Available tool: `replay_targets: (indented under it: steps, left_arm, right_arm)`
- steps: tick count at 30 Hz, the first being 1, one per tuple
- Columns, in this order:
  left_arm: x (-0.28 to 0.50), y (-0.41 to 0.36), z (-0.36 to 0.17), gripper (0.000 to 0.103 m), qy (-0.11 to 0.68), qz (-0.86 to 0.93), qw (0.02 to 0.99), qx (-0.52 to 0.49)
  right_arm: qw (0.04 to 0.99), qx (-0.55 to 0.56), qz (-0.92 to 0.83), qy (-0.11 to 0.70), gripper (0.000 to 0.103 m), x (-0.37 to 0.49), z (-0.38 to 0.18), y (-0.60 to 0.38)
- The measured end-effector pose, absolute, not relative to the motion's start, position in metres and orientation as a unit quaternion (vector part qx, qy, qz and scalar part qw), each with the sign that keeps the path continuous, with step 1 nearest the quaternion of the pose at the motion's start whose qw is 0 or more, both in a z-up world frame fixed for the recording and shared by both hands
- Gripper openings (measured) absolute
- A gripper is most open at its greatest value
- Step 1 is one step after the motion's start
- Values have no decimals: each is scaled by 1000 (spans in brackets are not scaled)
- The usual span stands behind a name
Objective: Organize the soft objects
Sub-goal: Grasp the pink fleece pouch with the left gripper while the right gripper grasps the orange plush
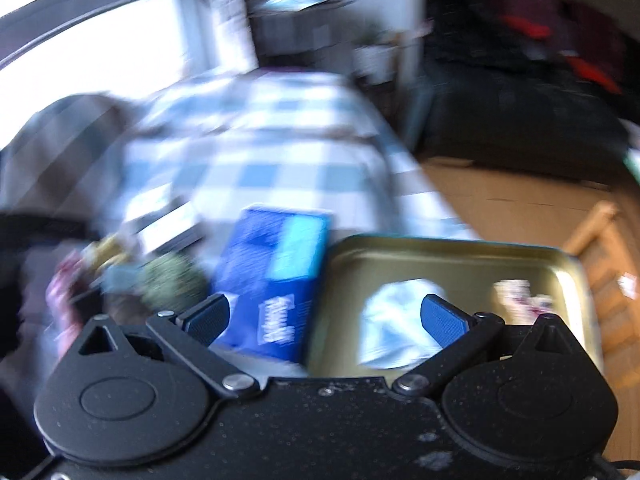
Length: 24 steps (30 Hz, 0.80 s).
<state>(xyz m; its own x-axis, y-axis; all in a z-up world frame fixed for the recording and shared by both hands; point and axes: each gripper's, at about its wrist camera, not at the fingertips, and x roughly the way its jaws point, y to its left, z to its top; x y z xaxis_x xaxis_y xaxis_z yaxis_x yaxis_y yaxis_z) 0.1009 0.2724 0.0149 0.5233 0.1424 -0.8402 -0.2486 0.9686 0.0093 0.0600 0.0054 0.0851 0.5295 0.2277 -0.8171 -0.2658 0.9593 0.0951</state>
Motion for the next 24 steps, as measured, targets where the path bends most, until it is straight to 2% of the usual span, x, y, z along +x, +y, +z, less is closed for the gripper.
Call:
replay_targets:
  steps: [8,24]
  left_arm:
    - [100,287,10,78,480,116,865,-87]
    - [98,283,8,78,481,108,866,-82]
  right_arm:
    - [783,-118,319,521,101,55,48,69]
    - [744,-194,338,543,101,47,-8,102]
